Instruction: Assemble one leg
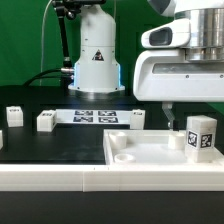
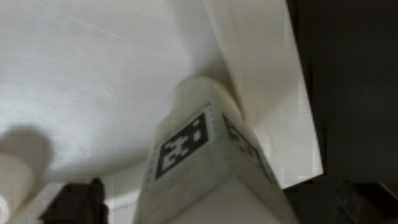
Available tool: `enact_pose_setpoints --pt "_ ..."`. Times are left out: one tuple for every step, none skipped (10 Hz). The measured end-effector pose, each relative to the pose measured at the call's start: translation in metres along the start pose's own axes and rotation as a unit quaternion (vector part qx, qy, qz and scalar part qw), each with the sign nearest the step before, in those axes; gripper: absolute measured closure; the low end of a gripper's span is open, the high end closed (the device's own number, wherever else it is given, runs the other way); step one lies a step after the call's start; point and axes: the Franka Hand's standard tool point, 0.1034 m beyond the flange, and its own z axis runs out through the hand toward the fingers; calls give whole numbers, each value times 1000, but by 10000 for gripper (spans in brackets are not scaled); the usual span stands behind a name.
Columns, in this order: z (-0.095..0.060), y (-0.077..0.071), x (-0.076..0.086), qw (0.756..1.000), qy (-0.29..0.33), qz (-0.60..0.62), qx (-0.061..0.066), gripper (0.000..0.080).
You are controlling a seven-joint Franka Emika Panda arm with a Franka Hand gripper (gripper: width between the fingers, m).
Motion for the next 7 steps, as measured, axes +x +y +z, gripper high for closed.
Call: enact_pose_setpoints --pt "0 -2 -1 1000 0 -23 0 151" --pt "0 -4 -2 997 -1 -73 0 151" --pt "0 -4 -2 994 0 -113 -1 151" --pt "0 -4 -2 991 0 -131 -1 151" --pt "0 -4 -2 985 0 -173 -2 151" --pt "-1 -4 -1 980 1 -200 -2 151" --pt "0 -3 -1 977 0 -215 -2 151"
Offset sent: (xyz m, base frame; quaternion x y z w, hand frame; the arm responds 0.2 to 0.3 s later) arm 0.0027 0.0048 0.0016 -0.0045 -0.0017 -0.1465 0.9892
